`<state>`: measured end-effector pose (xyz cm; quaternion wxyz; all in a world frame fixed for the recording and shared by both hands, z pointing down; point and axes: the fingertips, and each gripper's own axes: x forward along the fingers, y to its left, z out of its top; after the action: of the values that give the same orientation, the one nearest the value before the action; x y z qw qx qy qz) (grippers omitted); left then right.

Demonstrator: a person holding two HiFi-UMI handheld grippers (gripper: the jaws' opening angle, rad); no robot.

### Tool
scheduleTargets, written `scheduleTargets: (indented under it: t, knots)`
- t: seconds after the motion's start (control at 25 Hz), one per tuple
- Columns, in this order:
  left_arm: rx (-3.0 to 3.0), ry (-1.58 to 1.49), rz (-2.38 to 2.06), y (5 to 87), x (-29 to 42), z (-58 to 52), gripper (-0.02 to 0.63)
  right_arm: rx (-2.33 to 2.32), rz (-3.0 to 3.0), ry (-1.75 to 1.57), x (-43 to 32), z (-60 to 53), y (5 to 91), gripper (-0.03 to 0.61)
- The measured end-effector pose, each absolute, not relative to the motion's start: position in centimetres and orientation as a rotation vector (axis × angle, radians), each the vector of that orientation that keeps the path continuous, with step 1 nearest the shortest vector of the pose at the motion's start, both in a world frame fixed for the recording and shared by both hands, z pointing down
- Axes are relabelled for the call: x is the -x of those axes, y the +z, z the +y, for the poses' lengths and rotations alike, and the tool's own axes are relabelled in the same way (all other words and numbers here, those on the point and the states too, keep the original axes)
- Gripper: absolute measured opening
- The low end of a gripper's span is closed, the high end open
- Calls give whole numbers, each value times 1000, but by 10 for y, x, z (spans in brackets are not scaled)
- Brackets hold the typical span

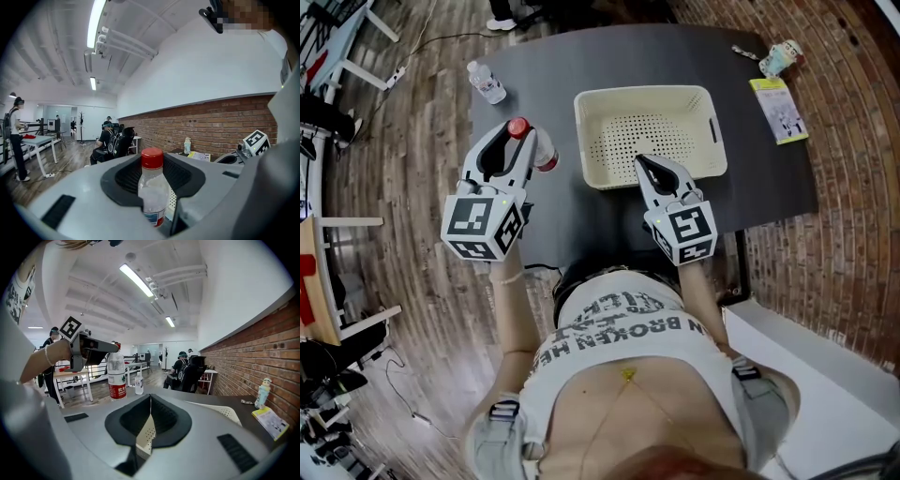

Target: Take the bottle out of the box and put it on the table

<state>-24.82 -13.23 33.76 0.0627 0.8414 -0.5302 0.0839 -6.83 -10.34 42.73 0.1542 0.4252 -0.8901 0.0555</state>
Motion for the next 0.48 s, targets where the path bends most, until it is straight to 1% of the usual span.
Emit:
scheduleTargets:
  t: [0.48]
  knots:
    - [-2562, 241, -1554, 347, 261, -131, 146, -1237, -2532, 163, 84, -104, 433, 9]
